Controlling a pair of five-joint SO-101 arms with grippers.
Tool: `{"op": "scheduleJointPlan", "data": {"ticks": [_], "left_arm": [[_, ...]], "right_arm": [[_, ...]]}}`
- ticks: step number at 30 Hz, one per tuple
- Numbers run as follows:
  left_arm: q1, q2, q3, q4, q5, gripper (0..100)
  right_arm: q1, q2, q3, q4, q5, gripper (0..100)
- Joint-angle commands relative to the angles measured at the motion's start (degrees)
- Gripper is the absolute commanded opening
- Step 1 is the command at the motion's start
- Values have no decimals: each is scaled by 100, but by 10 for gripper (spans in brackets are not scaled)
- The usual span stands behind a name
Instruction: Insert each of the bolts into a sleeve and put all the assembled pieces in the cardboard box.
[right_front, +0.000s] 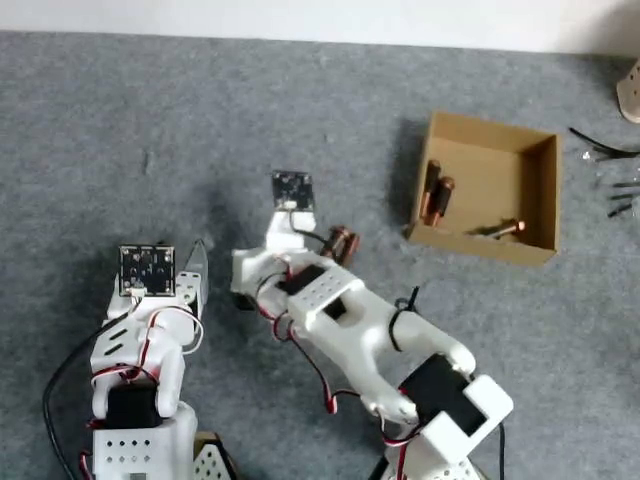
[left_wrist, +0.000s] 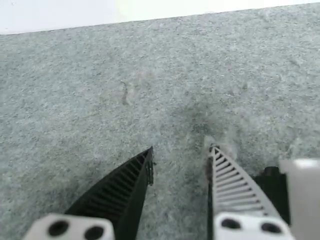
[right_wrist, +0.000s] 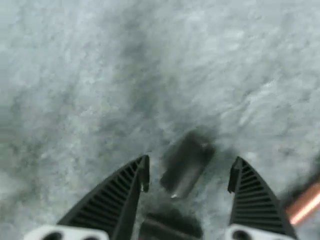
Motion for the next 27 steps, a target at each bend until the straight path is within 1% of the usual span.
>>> {"op": "scheduleJointPlan", "data": {"ticks": [1,6,11,18,22,27], "left_arm": [[-13,-22,-48,-149,44,171],[-13,-22,-66,-158,44,171],[-13,-22,-57,-158,44,171],[-13,-22,-48,-158,44,171],[-13,-22,-40,-158,44,171],[-13,-22,-40,-158,35,171]], "right_arm": [[-66,-13,-251,13,-70,241],[-57,66,-251,4,-70,241],[-22,796,-629,-101,-70,241],[-22,1446,-1534,699,-70,241],[-31,1473,-1578,954,-70,241],[-66,1455,-1622,1648,-70,241]]}}
